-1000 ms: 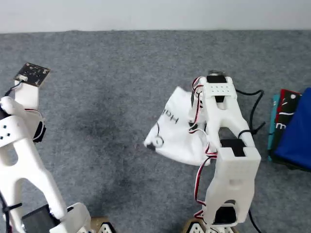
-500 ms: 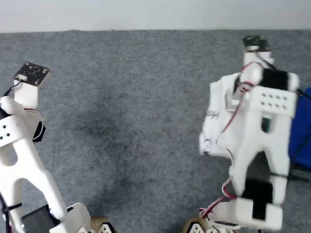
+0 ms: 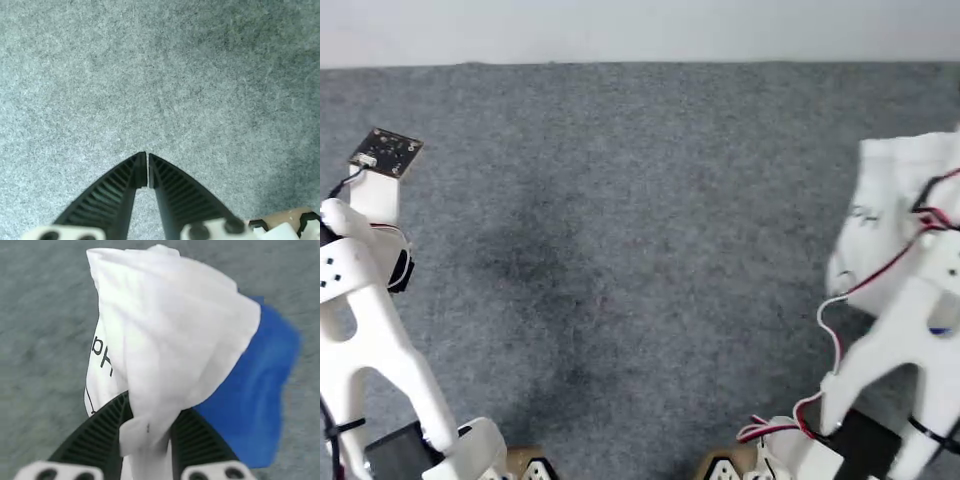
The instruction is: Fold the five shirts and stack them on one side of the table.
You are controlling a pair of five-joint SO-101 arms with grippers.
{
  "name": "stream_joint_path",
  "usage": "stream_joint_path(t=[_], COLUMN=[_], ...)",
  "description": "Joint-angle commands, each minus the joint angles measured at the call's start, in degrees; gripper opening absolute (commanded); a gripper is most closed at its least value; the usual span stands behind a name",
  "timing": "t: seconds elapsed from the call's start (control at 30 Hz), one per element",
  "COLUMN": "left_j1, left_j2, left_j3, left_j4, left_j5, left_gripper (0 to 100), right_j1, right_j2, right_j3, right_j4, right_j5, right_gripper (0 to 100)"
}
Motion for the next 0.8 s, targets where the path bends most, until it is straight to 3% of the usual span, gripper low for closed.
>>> stream_joint_path(t=[0.0,0.53,0.63,0.77], left_j1=[-0.18,-0.18,-0.18,-0.18], left_j2=[-2.2,-2.2,-2.2,-2.2], left_j3=[-2.86,-2.77,-2.77,-2.77], left_j4=[1.05,1.14,1.14,1.14], left_j5=[-0.44,-0.35,-0.35,-0.35], left_gripper=[1,1,1,1], right_j1=[4.35,18.95,20.44,21.14], right_j2=[-1.89,12.44,13.41,13.23], right_j3=[-0.26,0.7,-0.35,-3.16], right_j4=[-6.2,-21.49,-24.22,-24.13], right_j5=[2.64,12.31,13.71,9.49], right_gripper=[0.9,1.5,10.0,25.5])
